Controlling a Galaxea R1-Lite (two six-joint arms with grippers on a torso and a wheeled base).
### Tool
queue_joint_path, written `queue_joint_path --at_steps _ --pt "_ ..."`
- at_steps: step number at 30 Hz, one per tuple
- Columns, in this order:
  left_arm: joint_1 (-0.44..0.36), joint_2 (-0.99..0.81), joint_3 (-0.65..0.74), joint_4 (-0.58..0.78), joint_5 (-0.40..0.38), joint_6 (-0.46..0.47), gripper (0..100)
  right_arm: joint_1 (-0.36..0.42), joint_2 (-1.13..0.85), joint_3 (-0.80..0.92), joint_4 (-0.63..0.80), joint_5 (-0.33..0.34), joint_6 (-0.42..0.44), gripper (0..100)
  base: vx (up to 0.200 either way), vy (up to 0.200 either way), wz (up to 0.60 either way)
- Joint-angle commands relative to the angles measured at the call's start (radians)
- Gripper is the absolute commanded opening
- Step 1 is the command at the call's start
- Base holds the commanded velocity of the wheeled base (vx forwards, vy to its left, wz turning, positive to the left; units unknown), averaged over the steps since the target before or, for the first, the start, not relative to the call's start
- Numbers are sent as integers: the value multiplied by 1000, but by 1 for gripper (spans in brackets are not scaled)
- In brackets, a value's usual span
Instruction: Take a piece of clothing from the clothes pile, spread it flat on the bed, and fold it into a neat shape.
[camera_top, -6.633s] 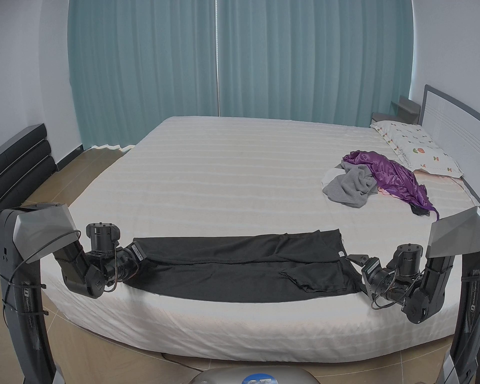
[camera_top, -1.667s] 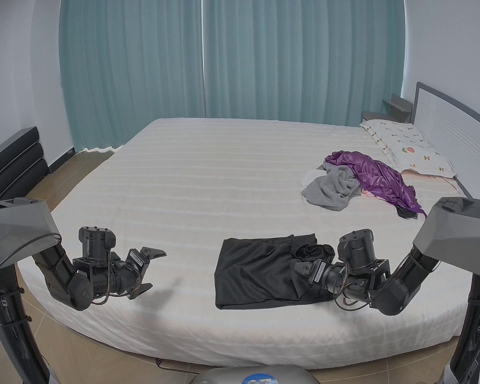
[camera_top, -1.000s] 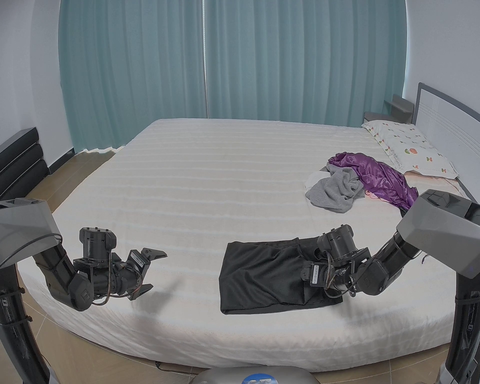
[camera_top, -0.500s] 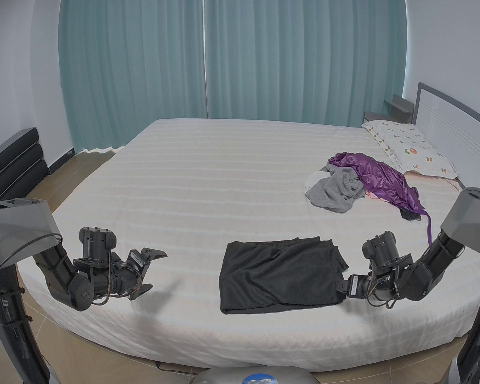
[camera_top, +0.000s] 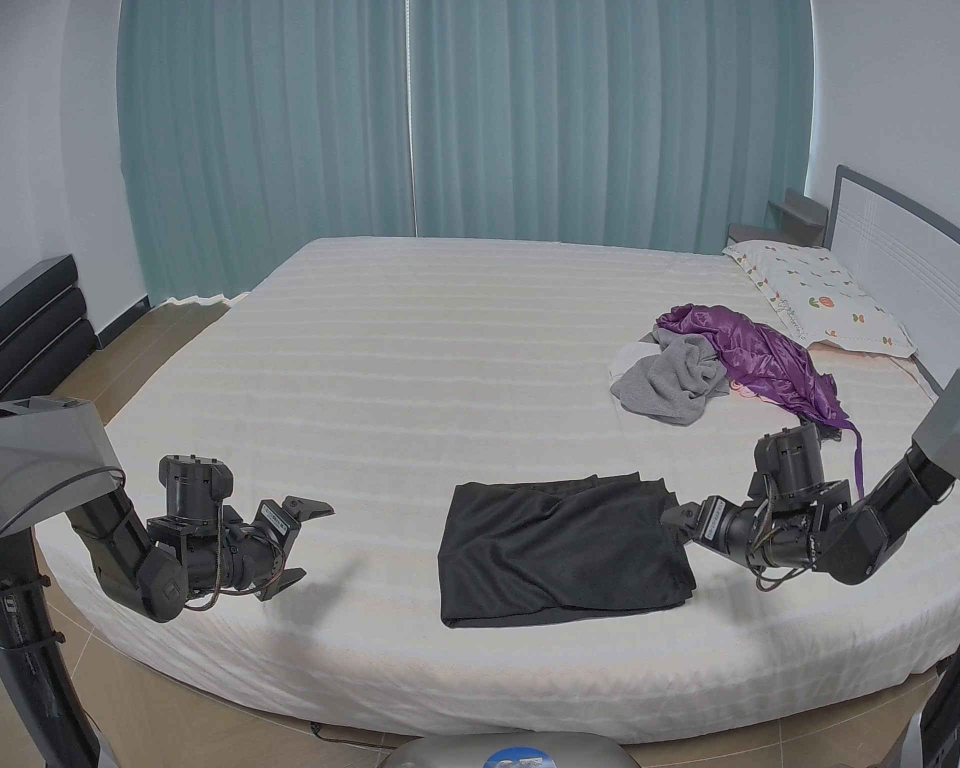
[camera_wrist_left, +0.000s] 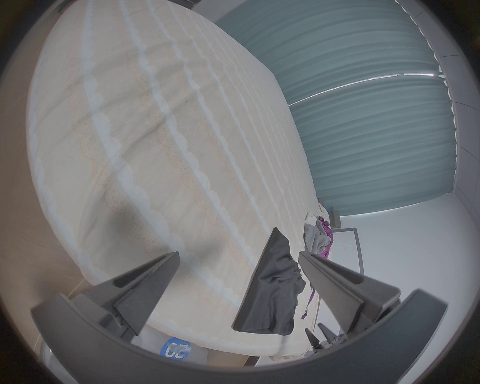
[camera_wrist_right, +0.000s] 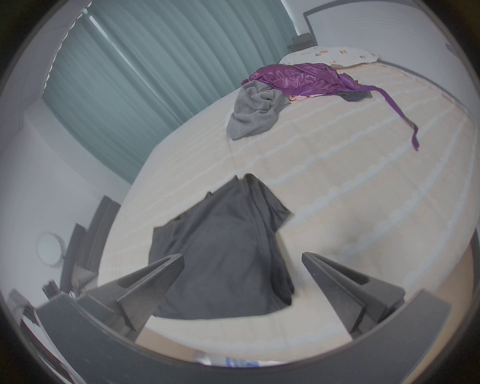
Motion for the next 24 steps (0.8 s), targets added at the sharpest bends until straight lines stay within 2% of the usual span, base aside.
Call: queue_joint_path --at_steps 1,3,6,13,20,24 --pt "0 1 0 0 2 0 100 -5 149 -156 -7 22 100 100 0 0 0" --pt "0 1 0 0 2 0 100 -5 163 -172 -7 24 106 100 0 0 0" --pt "0 1 0 0 2 0 100 -23 302 -342 -4 38 117 100 0 0 0" --pt "-2 1 0 0 2 0 100 -42 451 -557 15 33 101 100 0 0 0" --pt "-2 1 0 0 5 0 100 -57 489 -600 15 24 23 100 0 0 0" --pt "-11 9 0 0 34 0 100 -74 486 -607 13 16 -8 100 0 0 0"
